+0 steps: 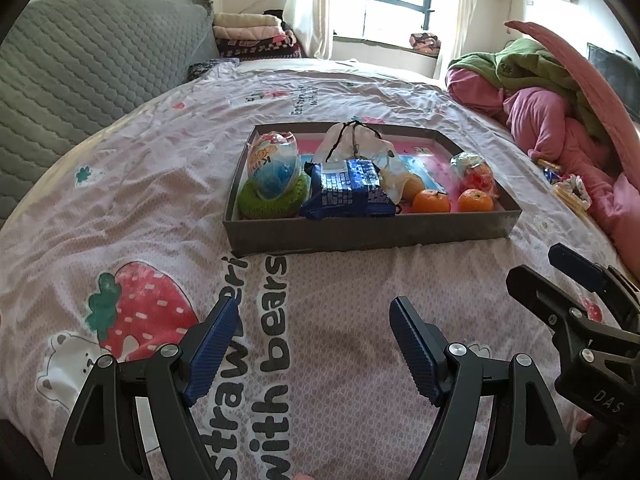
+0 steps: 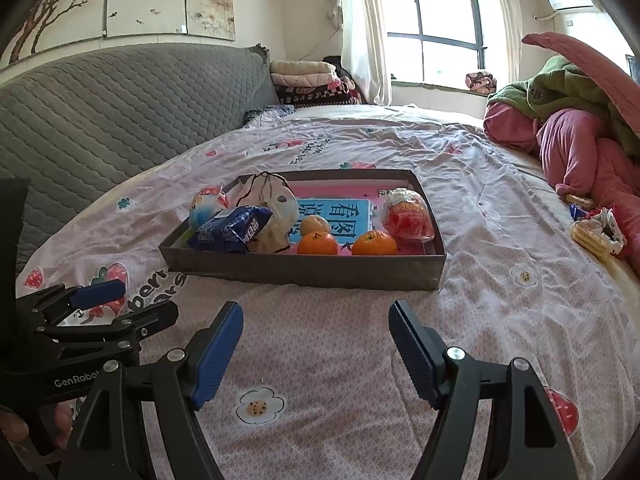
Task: Organize objects
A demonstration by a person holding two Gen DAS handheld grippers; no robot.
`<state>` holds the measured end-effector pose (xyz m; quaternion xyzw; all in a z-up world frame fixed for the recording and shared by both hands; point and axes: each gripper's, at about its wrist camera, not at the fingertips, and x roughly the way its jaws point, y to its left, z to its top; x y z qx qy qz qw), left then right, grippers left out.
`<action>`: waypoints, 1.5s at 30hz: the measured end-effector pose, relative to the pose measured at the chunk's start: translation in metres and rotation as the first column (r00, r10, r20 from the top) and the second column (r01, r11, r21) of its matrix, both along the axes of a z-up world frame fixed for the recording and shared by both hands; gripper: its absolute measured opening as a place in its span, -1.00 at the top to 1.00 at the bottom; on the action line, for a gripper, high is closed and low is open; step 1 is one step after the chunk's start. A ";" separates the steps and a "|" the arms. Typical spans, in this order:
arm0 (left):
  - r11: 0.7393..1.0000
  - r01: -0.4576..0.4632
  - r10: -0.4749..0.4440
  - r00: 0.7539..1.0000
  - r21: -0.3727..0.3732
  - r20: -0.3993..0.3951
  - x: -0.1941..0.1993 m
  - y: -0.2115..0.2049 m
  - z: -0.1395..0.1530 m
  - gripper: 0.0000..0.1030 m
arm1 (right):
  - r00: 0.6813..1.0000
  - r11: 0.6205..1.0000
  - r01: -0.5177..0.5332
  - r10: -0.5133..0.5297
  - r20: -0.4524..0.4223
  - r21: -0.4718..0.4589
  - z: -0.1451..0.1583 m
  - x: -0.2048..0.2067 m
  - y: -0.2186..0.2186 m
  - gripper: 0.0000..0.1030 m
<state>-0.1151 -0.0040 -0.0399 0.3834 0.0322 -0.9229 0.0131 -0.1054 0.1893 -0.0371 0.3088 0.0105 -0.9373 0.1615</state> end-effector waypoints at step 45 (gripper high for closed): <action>0.998 -0.023 0.022 0.999 -0.062 -0.029 0.003 -0.003 -0.019 -0.54 | 0.997 0.999 0.033 -0.032 0.071 -0.010 -0.028 -0.001 0.007 -0.45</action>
